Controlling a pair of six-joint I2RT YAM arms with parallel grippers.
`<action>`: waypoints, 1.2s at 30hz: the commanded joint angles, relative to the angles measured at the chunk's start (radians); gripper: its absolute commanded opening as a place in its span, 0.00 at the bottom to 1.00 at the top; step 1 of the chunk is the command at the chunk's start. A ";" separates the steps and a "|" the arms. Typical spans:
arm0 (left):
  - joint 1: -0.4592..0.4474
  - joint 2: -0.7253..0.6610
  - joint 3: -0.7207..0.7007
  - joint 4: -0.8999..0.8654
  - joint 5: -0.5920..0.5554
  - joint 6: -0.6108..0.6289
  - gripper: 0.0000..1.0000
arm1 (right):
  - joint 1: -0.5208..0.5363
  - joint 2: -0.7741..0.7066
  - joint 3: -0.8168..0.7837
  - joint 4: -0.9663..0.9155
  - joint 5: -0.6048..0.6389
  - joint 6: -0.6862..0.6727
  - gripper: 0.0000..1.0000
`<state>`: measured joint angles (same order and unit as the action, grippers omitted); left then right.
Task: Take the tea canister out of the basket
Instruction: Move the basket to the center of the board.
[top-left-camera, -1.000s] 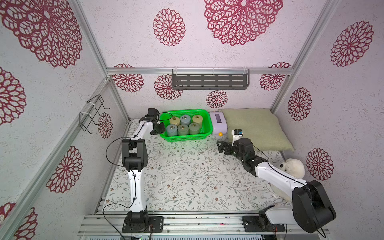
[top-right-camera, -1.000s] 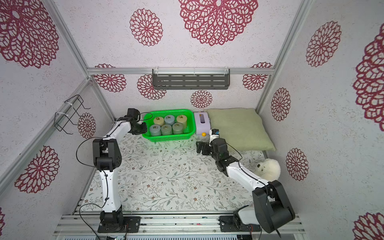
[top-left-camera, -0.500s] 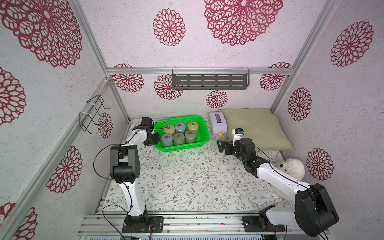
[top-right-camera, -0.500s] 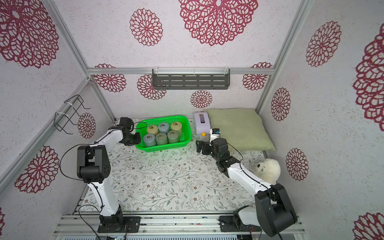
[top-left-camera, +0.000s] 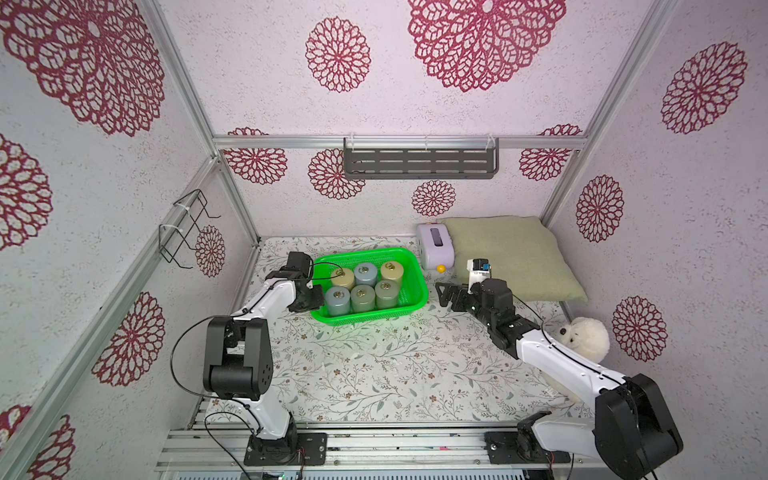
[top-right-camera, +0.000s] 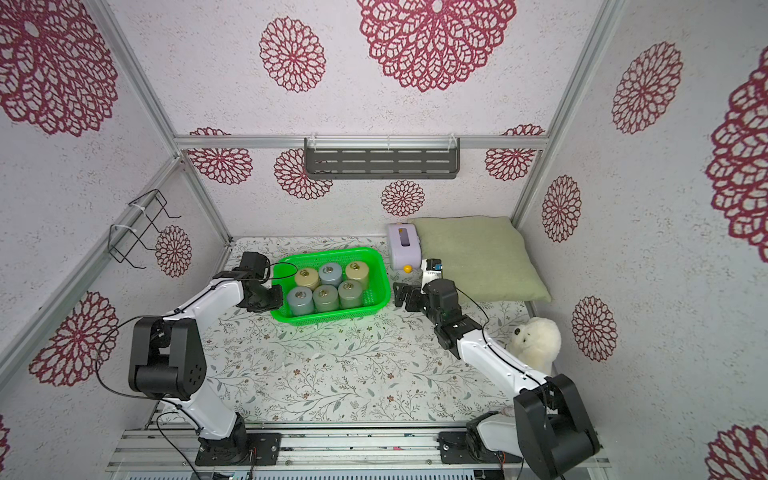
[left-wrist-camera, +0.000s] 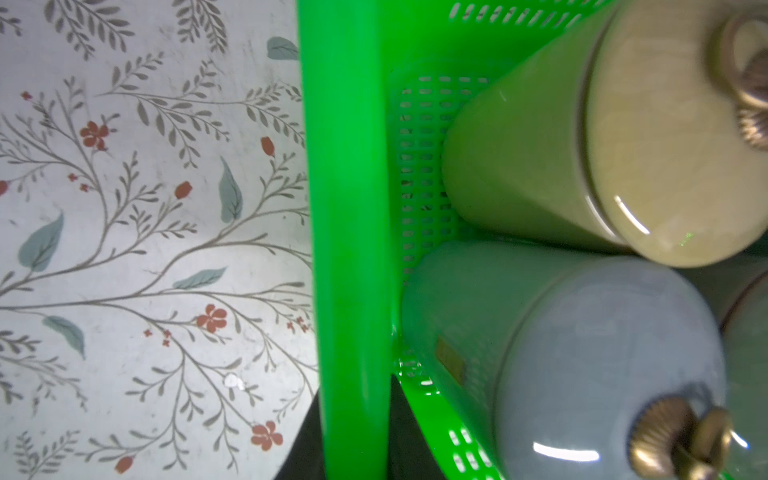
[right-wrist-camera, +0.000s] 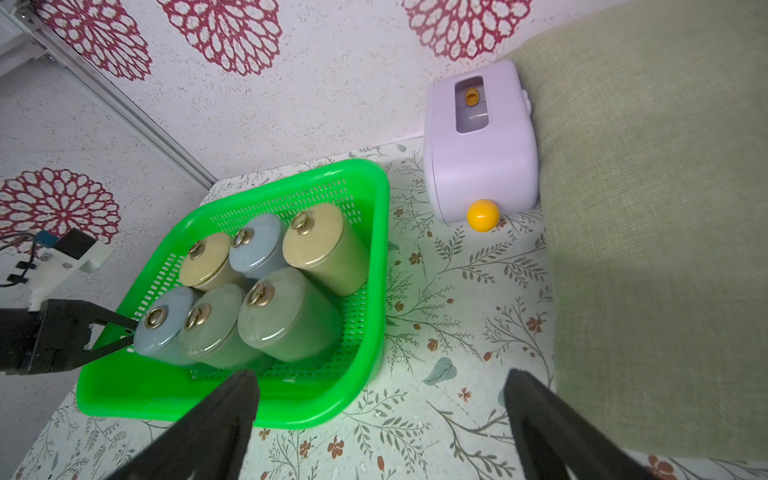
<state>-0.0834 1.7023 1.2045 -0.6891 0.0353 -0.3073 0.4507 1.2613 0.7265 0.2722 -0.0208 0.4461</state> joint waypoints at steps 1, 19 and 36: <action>-0.103 -0.082 0.005 -0.016 0.028 0.094 0.00 | 0.007 -0.043 -0.001 0.038 0.021 0.013 0.99; -0.244 0.038 0.068 0.041 -0.051 -0.088 0.00 | 0.008 -0.026 -0.002 0.035 0.026 0.008 0.99; -0.245 0.178 0.143 0.116 -0.062 -0.215 0.00 | 0.007 -0.008 -0.009 0.054 0.020 0.014 0.99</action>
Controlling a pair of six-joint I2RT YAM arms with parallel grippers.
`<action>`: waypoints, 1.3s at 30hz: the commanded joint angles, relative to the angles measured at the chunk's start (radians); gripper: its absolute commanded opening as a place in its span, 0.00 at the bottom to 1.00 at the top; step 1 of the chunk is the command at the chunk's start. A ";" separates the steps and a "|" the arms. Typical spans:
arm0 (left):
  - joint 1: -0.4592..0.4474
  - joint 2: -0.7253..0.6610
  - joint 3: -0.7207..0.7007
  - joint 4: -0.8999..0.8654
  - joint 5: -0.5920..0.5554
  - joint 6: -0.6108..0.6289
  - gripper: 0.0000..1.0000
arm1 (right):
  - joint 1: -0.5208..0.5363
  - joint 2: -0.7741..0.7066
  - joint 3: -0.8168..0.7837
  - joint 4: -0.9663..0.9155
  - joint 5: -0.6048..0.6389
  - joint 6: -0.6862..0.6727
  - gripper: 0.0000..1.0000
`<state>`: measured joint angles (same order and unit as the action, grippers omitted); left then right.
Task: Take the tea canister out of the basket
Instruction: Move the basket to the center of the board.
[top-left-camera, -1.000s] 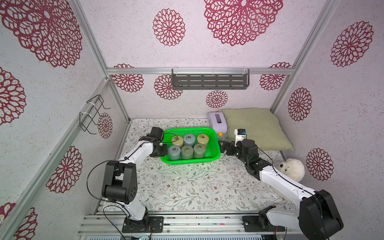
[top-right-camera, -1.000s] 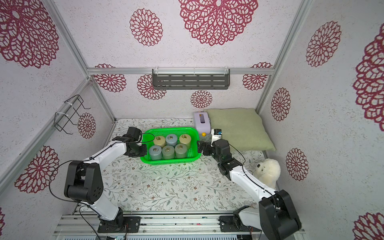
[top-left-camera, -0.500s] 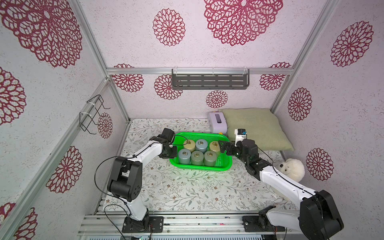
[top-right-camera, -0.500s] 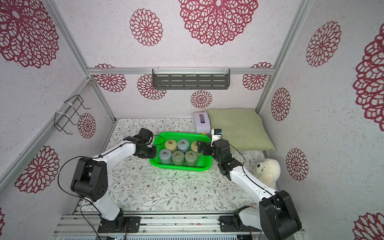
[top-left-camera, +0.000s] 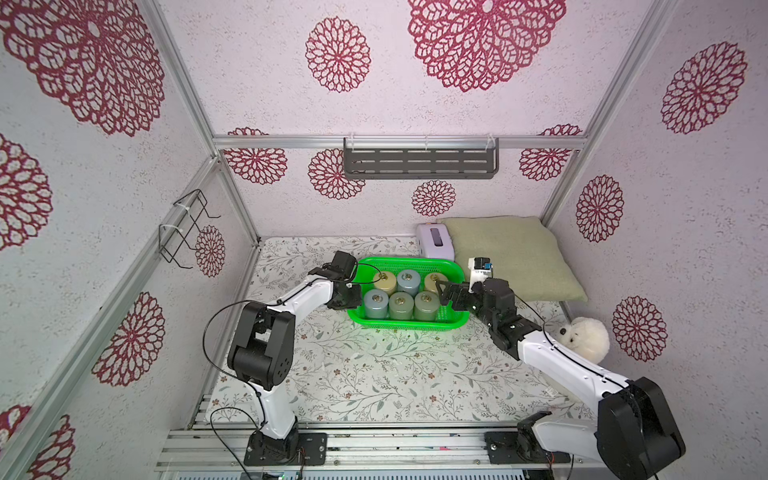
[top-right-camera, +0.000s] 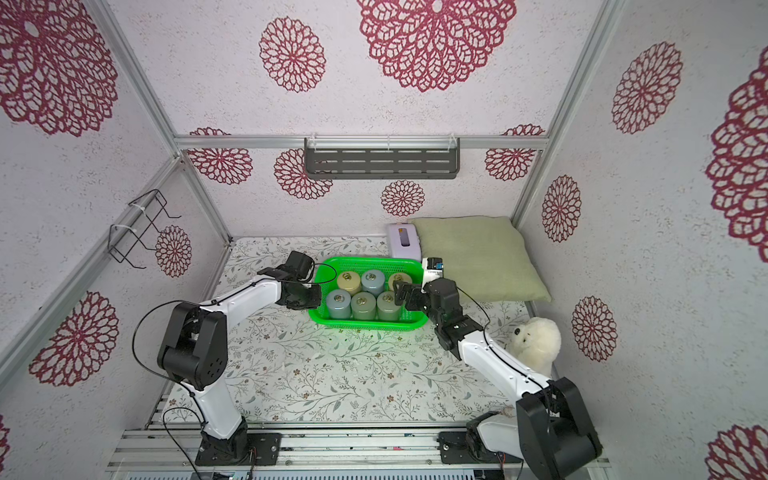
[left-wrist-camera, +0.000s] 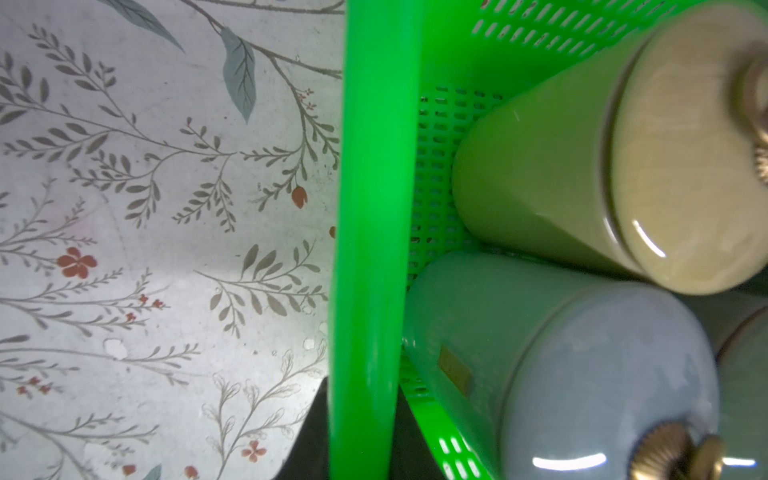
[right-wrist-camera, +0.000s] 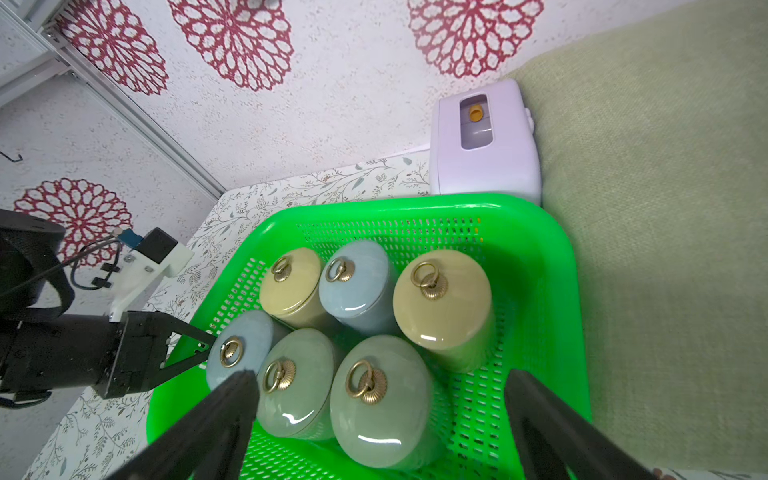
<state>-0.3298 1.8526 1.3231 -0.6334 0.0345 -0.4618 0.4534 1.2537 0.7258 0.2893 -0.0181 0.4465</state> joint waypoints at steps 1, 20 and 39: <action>0.001 0.025 0.025 0.056 -0.063 -0.050 0.00 | 0.004 0.002 -0.009 0.037 0.015 0.013 0.99; -0.011 -0.231 0.011 -0.045 -0.077 -0.012 0.97 | 0.030 0.012 0.061 -0.128 -0.126 0.031 0.99; -0.134 -0.077 0.125 -0.146 0.022 0.079 0.97 | 0.048 -0.103 -0.009 -0.148 -0.200 -0.007 0.99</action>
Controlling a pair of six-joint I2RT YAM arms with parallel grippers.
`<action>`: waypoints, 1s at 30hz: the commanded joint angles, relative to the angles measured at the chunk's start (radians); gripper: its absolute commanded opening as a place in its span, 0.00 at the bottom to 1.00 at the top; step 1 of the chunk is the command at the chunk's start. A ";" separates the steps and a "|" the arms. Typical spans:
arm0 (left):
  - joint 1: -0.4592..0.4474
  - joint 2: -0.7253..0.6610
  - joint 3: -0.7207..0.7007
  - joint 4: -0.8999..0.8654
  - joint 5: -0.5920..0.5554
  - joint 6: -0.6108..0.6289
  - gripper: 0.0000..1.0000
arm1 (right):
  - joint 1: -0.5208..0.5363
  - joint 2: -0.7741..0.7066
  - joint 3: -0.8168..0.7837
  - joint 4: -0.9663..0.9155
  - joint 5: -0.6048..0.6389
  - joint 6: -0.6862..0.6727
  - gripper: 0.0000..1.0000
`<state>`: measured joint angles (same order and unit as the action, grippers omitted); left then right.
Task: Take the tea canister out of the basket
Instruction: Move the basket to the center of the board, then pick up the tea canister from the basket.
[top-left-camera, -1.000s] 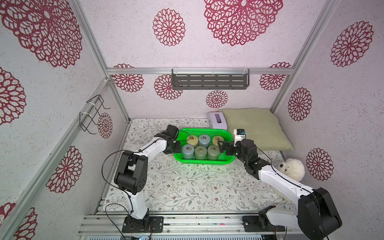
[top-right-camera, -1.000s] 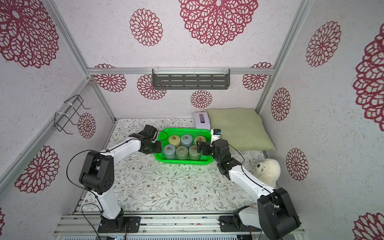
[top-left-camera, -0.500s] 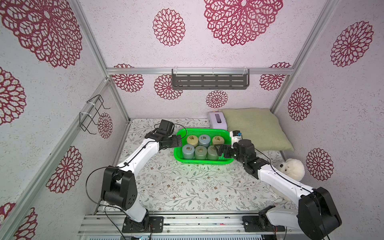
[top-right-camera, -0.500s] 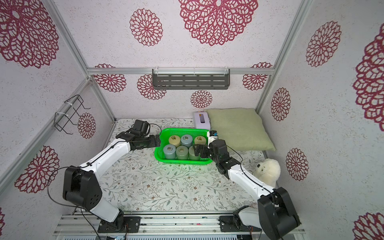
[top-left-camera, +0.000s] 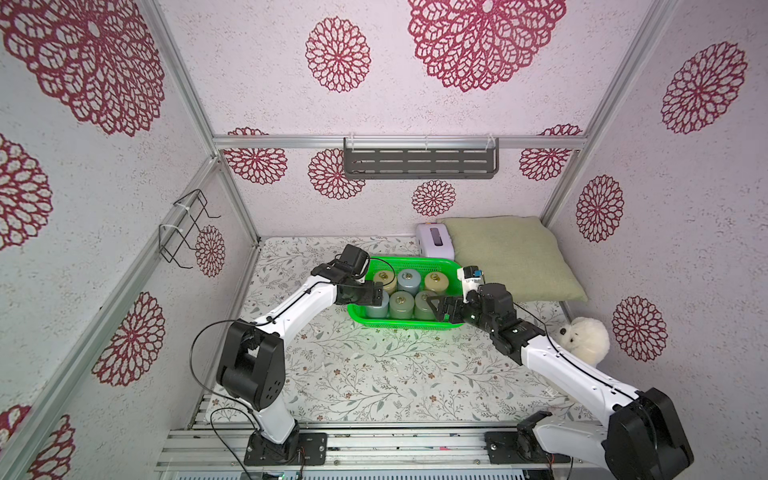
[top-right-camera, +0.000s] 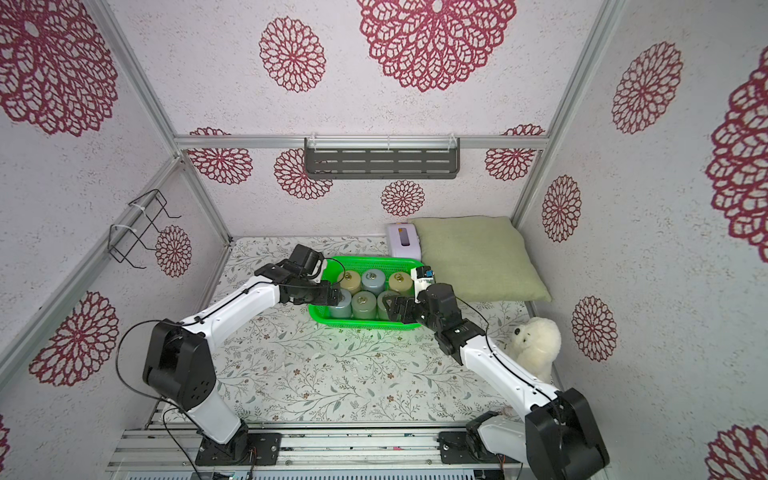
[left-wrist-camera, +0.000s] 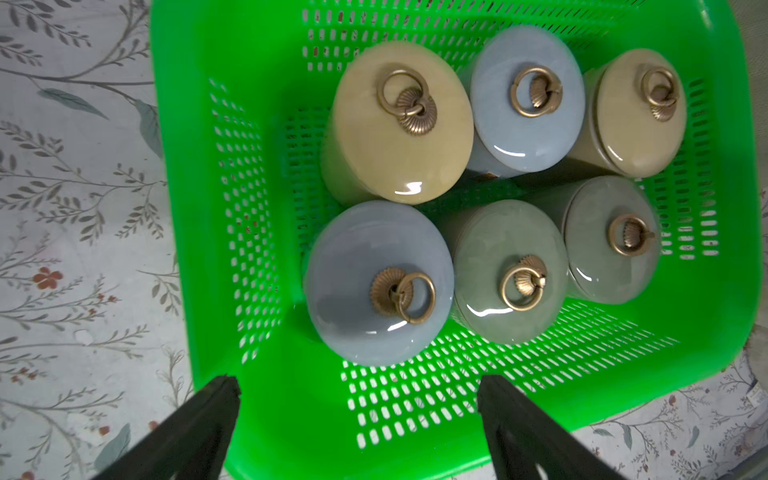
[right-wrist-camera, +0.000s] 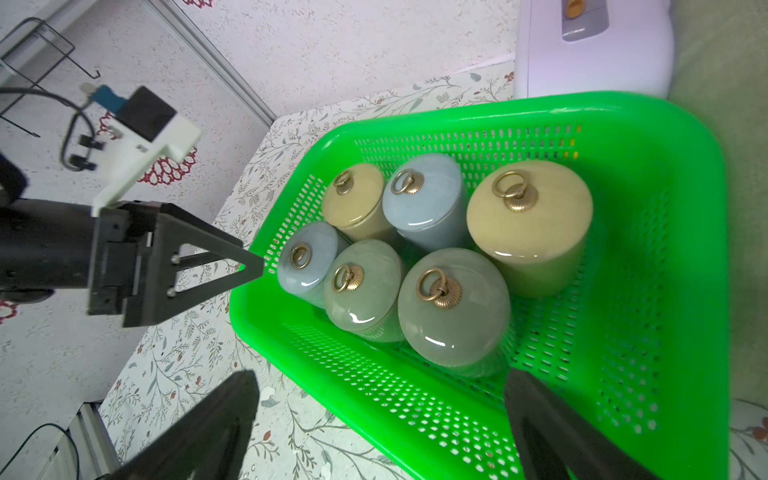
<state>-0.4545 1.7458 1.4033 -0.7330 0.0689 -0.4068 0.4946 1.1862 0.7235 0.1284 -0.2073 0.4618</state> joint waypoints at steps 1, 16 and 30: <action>-0.010 0.048 0.065 -0.065 -0.020 0.025 0.98 | 0.007 -0.039 -0.009 0.012 -0.004 -0.023 0.99; -0.050 0.208 0.197 -0.198 -0.019 0.077 0.94 | 0.006 -0.050 -0.025 0.025 0.022 -0.018 0.99; -0.050 0.386 0.344 -0.266 -0.069 0.097 0.95 | 0.006 -0.052 -0.033 0.034 0.035 -0.015 0.99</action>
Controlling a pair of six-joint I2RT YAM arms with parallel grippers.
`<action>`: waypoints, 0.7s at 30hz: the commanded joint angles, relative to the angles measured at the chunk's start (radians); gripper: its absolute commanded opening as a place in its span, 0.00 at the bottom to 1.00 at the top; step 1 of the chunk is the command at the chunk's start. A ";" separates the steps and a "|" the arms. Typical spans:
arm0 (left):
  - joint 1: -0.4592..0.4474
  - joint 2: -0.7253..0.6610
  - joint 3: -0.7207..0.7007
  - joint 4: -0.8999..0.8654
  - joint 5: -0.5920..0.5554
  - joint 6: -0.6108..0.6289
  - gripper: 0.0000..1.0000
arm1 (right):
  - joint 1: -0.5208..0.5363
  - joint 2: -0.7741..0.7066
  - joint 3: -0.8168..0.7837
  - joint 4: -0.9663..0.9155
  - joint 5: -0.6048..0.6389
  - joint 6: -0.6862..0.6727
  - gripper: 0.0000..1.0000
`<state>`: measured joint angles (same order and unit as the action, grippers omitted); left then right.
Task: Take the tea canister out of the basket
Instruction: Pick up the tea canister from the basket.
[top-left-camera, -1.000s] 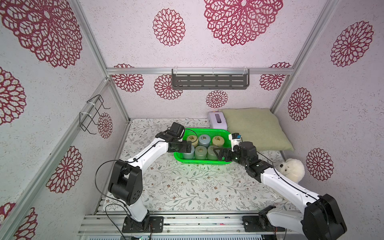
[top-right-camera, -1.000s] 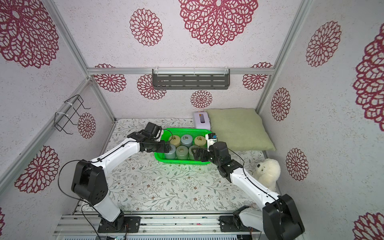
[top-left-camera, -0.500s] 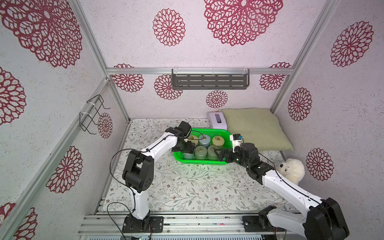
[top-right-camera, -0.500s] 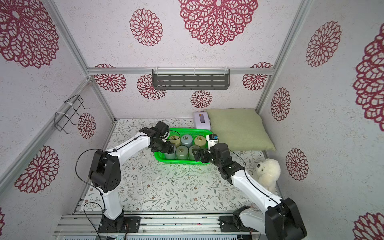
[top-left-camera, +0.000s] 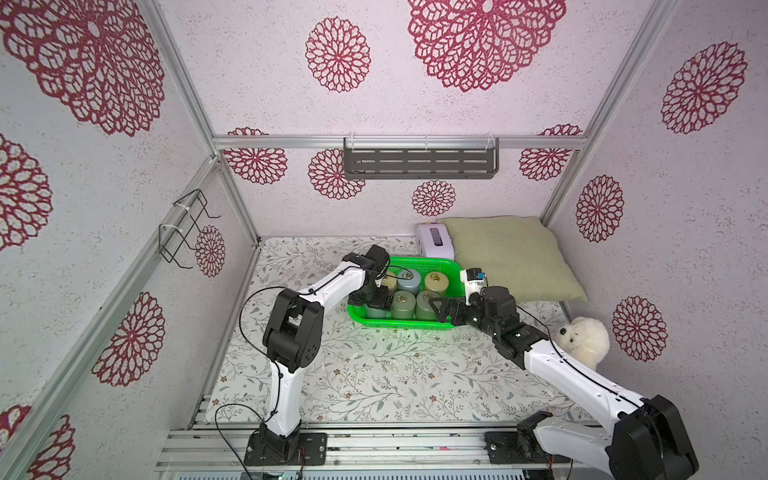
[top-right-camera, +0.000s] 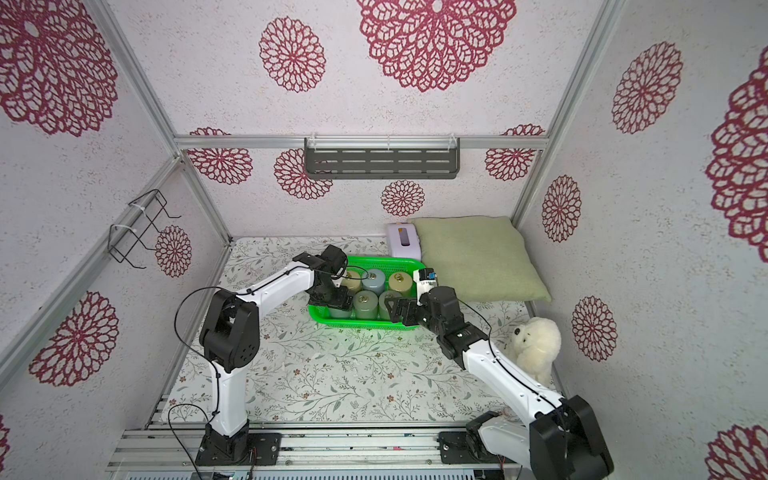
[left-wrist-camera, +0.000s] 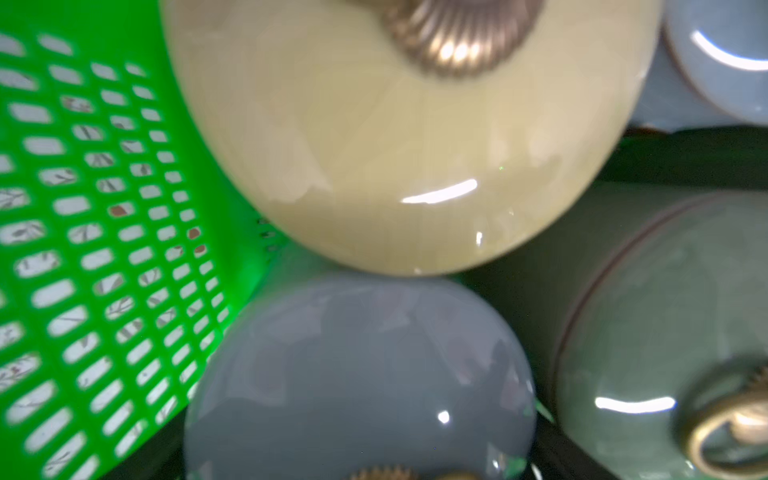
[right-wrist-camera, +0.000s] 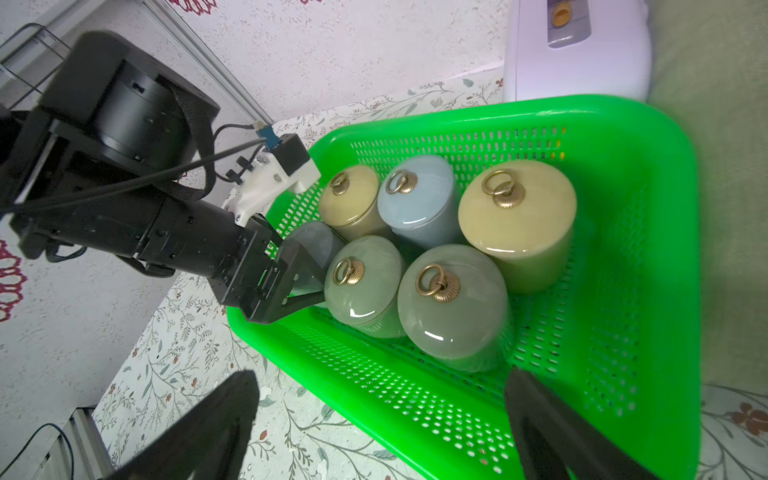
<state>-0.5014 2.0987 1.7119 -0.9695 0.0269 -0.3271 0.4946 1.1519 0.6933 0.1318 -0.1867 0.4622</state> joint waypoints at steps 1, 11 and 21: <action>-0.003 0.046 0.049 -0.036 -0.025 0.017 0.95 | 0.007 -0.017 -0.004 0.032 0.014 -0.016 0.99; 0.000 0.101 0.089 -0.067 -0.022 0.022 0.95 | 0.007 -0.018 -0.004 0.031 0.017 -0.015 0.99; 0.000 0.101 0.093 -0.076 -0.010 0.017 0.70 | 0.008 -0.010 -0.004 0.034 0.016 -0.014 0.99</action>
<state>-0.5014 2.1811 1.8004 -1.0153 0.0135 -0.3153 0.4946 1.1519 0.6933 0.1368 -0.1841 0.4625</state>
